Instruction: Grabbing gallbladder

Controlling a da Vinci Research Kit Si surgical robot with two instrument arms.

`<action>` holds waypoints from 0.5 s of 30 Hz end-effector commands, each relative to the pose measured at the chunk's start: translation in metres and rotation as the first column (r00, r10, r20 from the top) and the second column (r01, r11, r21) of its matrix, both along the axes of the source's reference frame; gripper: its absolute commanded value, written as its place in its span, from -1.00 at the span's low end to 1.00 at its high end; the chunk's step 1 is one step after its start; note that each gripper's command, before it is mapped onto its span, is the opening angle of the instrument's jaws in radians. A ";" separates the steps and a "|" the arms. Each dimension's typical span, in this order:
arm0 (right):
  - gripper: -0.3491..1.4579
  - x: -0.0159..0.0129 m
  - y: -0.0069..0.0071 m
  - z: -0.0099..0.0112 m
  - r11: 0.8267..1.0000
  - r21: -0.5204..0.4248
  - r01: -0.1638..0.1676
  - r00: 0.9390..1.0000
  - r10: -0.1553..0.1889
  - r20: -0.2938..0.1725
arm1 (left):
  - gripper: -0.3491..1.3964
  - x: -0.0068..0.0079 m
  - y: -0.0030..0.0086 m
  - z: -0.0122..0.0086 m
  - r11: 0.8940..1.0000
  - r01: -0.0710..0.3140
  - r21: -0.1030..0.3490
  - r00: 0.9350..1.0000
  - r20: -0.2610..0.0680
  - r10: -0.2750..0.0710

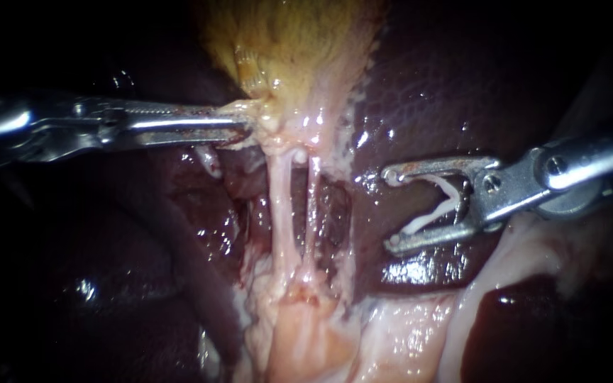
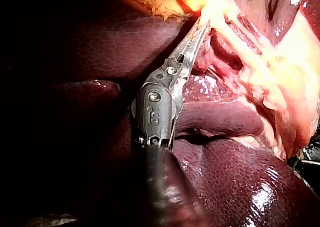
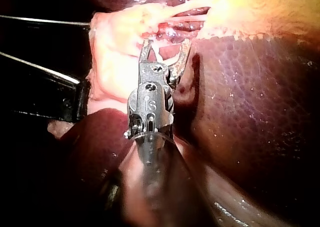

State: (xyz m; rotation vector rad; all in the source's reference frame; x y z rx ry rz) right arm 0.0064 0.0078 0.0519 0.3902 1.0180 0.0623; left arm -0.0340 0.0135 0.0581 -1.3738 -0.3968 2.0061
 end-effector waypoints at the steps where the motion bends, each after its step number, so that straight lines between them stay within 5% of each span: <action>1: -0.12 0.0000 0.0000 0.0000 1.000 0.000 0.000 1.000 0.000 0.000 | -1.00 0.0003 0.0002 -0.0006 1.000 -0.002 0.008 1.000 0.006 0.002; 15: -0.12 -0.0001 0.0001 -0.0001 1.000 0.001 0.000 1.000 0.000 0.000 | -1.00 0.0049 0.0032 -0.0068 0.998 0.057 0.017 0.998 0.024 -0.057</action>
